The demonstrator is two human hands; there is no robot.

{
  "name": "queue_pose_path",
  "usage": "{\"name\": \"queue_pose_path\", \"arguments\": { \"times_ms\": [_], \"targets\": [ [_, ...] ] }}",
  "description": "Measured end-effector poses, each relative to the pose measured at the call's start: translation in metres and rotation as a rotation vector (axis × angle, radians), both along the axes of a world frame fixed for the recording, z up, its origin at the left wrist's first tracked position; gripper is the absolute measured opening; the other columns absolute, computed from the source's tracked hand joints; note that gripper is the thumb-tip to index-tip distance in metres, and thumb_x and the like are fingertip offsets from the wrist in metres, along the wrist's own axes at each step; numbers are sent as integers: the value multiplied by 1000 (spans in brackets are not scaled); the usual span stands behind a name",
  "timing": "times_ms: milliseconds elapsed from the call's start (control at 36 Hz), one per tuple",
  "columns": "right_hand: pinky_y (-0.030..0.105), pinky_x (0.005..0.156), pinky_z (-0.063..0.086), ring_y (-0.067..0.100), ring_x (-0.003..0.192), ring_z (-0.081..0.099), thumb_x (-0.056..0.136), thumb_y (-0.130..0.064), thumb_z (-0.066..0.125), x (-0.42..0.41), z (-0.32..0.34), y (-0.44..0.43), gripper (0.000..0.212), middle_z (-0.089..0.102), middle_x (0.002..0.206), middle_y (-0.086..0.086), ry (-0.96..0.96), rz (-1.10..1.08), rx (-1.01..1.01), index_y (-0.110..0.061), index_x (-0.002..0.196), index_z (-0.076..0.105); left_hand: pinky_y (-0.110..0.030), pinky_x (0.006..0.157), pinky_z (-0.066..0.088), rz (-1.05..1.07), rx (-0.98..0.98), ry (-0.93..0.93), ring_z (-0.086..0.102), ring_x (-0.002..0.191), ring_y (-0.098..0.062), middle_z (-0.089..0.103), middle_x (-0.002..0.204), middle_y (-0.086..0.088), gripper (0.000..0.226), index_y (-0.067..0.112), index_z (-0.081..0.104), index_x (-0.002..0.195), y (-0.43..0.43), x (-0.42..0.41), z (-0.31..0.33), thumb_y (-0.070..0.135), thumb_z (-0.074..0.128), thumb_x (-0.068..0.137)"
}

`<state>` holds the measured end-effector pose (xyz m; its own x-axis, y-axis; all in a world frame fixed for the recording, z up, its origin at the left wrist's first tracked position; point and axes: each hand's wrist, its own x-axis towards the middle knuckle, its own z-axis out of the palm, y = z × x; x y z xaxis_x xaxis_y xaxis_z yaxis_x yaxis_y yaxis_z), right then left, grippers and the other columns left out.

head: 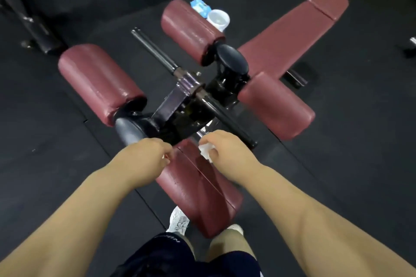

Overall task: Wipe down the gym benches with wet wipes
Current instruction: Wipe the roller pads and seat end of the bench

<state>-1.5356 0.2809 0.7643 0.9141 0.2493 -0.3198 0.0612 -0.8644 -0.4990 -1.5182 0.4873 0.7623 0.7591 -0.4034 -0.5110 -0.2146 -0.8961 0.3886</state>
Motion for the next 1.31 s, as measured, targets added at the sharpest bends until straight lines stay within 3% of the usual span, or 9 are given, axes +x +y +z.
{"name": "queue_pose_path", "arguments": {
  "times_ms": [139,333,556,667,750,861,1139,1222,1306],
  "targets": [
    [36,95,42,26,108,53,87,-1,49,34,-12,25,33,58,117,9,-62,156,102,-8,117,62,-28,88,45,214,-10,-8,54,107,-11,54,119,13,26,32,58,119,8,-15,0,28,46,96],
    [12,95,32,14,109,51,96,-14,51,61,-21,38,29,52,124,5,103,438,189,-6,120,63,-34,94,44,498,14,50,51,112,-13,53,122,10,29,34,56,122,5,-44,-2,30,42,97],
    [23,89,42,15,95,54,90,-7,54,74,-28,27,18,53,109,1,81,626,172,-10,96,70,-36,87,47,888,-18,40,54,98,-16,56,106,7,27,34,59,117,-40,-89,-4,33,43,95],
    [25,83,42,18,96,55,91,-14,55,79,-28,28,19,56,108,3,42,614,143,-13,109,62,-37,94,44,1020,-50,7,52,110,-16,56,122,7,31,33,57,123,-67,-105,-7,27,45,95],
    [29,84,43,21,102,53,89,-9,53,80,-30,30,35,54,114,8,33,629,80,-8,124,55,-36,99,41,1000,-47,0,48,120,-15,50,136,9,37,32,50,132,-84,-117,-10,25,45,97],
    [22,72,36,14,80,45,90,-3,46,72,-33,25,17,40,104,3,-25,660,43,-10,97,60,-33,105,37,952,-5,24,37,134,-15,28,152,10,46,30,35,143,-103,-130,-12,25,41,98],
    [31,77,46,19,82,51,89,2,48,12,-38,-24,28,44,95,2,-121,666,132,-20,73,48,-33,85,43,838,112,50,51,117,-28,7,158,-1,54,19,9,150,-115,-142,-23,20,29,100],
    [28,77,43,10,81,43,90,-1,54,-15,-40,-48,13,43,94,-1,-152,801,217,-13,84,56,-34,73,43,954,33,98,55,107,-30,26,153,-10,64,13,5,150,-114,-150,-34,5,32,93],
    [32,67,47,18,74,49,86,-1,58,-33,-42,-66,6,49,92,4,-205,964,244,-6,85,60,-39,73,49,1114,-172,153,59,87,-27,59,116,-10,68,21,4,151,-110,-162,-42,7,32,91]
  ]
}}
